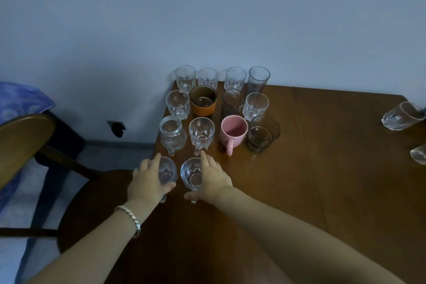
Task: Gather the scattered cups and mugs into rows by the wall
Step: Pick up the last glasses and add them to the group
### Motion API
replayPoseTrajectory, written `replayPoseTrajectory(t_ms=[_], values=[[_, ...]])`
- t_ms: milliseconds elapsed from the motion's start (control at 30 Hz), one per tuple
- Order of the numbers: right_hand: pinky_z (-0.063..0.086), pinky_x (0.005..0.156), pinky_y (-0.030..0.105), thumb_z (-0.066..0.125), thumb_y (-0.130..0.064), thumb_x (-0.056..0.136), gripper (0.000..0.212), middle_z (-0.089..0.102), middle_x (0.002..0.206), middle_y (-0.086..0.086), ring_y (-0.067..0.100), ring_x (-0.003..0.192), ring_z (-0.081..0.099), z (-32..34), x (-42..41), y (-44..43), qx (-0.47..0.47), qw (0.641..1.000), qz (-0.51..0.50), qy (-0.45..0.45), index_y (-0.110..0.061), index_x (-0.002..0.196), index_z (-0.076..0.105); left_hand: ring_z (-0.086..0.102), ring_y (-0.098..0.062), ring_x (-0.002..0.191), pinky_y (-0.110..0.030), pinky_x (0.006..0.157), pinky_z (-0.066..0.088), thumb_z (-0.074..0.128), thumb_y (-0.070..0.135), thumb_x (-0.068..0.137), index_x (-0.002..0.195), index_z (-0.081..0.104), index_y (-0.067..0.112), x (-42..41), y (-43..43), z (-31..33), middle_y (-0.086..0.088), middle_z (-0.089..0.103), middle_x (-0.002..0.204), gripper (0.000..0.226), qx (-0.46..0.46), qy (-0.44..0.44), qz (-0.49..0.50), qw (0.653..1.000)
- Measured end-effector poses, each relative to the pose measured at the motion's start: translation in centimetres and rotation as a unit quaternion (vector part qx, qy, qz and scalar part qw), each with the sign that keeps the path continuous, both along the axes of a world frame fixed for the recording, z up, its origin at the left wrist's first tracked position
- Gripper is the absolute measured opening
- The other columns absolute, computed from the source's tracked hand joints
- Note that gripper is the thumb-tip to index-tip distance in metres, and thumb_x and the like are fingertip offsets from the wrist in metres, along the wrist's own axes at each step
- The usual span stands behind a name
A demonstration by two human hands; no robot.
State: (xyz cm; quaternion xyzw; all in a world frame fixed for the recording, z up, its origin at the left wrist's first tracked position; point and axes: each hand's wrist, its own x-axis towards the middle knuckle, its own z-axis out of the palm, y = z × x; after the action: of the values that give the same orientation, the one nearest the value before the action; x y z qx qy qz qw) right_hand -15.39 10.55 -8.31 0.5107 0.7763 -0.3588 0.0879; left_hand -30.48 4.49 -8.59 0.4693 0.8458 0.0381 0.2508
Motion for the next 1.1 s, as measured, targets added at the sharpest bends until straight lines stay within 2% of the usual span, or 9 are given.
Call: replayPoseTrajectory(t_ms=[67, 133, 233, 333, 567, 700, 800, 933, 1100], values=[[0.031, 0.114, 0.040, 0.078, -0.039, 0.072, 0.112, 0.019, 0.157, 0.005, 0.024, 0.143, 0.024, 0.7, 2.2, -0.2, -0.025, 1.000, 0.017, -0.007, -0.014, 0.151, 0.004, 0.022, -0.032, 0.140, -0.044, 0.109, 0.034, 0.070, 0.042, 0.078, 0.149, 0.016, 0.021, 1.2, -0.2, 1.0, -0.012, 0.018, 0.154, 0.092, 0.000, 0.034, -0.027, 0.999], [0.037, 0.110, 0.040, 0.071, -0.034, 0.081, 0.085, 0.032, 0.150, 0.009, 0.026, 0.136, 0.036, 1.1, 5.3, -0.3, -0.049, 0.997, 0.037, -0.036, -0.012, 0.147, 0.022, 0.018, -0.031, 0.143, -0.044, 0.115, 0.027, 0.066, 0.038, 0.083, 0.148, 0.019, 0.018, 3.1, -0.2, 2.4, -0.012, 0.016, 0.155, 0.083, 0.016, 0.054, -0.067, 0.996], [0.046, 0.100, 0.038, 0.061, -0.032, 0.089, 0.053, 0.051, 0.136, 0.008, 0.026, 0.123, 0.051, 1.4, 11.1, -0.3, -0.088, 0.991, 0.043, -0.093, -0.014, 0.136, 0.043, 0.040, -0.024, 0.130, -0.038, 0.102, 0.043, 0.060, 0.029, 0.087, 0.140, 0.038, 0.019, 7.2, 0.8, 4.2, -0.005, 0.039, 0.144, 0.058, 0.039, 0.021, -0.139, 0.989], [0.045, 0.098, 0.036, 0.057, -0.034, 0.091, 0.049, 0.054, 0.134, 0.006, 0.026, 0.122, 0.052, 1.6, 18.5, -0.1, -0.092, 0.988, 0.002, -0.126, -0.013, 0.135, 0.046, 0.059, -0.019, 0.111, -0.030, 0.084, 0.051, 0.056, 0.028, 0.090, 0.127, 0.053, 0.020, 12.9, 2.5, 5.4, -0.001, 0.059, 0.127, 0.038, 0.000, -0.038, -0.197, 0.980], [0.047, 0.095, 0.034, 0.053, -0.035, 0.093, 0.046, 0.054, 0.133, 0.006, 0.025, 0.120, 0.054, 3.3, 38.6, 2.3, -0.057, 0.974, -0.132, -0.178, -0.015, 0.133, 0.047, 0.063, -0.014, 0.103, -0.028, 0.086, 0.053, 0.053, 0.029, 0.093, 0.123, 0.056, 0.022, 29.2, 7.1, 6.4, 0.002, 0.065, 0.118, 0.031, -0.026, -0.075, -0.290, 0.954], [0.049, 0.086, 0.034, 0.055, -0.030, 0.090, 0.035, 0.061, 0.123, 0.006, 0.025, 0.110, 0.059, 3.8, 49.2, 6.0, 0.010, 0.961, -0.213, -0.177, -0.015, 0.122, 0.056, 0.062, -0.015, 0.103, -0.025, 0.083, 0.052, 0.052, 0.028, 0.094, 0.131, 0.049, 0.023, 38.0, 9.6, 6.3, 0.001, 0.062, 0.120, 0.037, -0.025, -0.087, -0.296, 0.951], [0.050, 0.077, 0.034, 0.053, -0.026, 0.089, 0.027, 0.066, 0.109, 0.009, 0.029, 0.101, 0.063, 4.2, 55.0, 9.6, 0.132, 0.930, -0.287, -0.187, -0.012, 0.111, 0.061, 0.062, -0.015, 0.102, -0.027, 0.084, 0.053, 0.051, 0.028, 0.094, 0.131, 0.048, 0.024, 43.3, 11.3, 5.9, 0.002, 0.061, 0.121, 0.038, -0.032, -0.090, -0.275, 0.957], [0.050, 0.076, 0.036, 0.054, -0.035, 0.088, 0.037, 0.061, 0.113, 0.012, 0.032, 0.100, 0.061, 4.7, 59.7, 15.5, 0.182, 0.909, -0.346, -0.147, -0.011, 0.116, 0.060, 0.061, -0.013, 0.098, -0.025, 0.083, 0.051, 0.051, 0.028, 0.094, 0.127, 0.051, 0.023, 48.1, 13.1, 5.3, 0.003, 0.063, 0.115, 0.034, -0.057, -0.093, -0.253, 0.961], [0.041, 0.104, 0.047, 0.068, -0.039, 0.082, 0.092, 0.025, 0.150, 0.016, 0.036, 0.134, 0.035, 2.7, 61.7, 21.3, 0.072, 0.948, -0.289, -0.109, -0.018, 0.150, 0.010, 0.062, -0.010, 0.089, -0.023, 0.078, 0.050, 0.050, 0.029, 0.094, 0.123, 0.054, 0.021, 51.2, 15.9, 5.1, 0.007, 0.062, 0.099, 0.030, -0.072, -0.078, -0.246, 0.964]])
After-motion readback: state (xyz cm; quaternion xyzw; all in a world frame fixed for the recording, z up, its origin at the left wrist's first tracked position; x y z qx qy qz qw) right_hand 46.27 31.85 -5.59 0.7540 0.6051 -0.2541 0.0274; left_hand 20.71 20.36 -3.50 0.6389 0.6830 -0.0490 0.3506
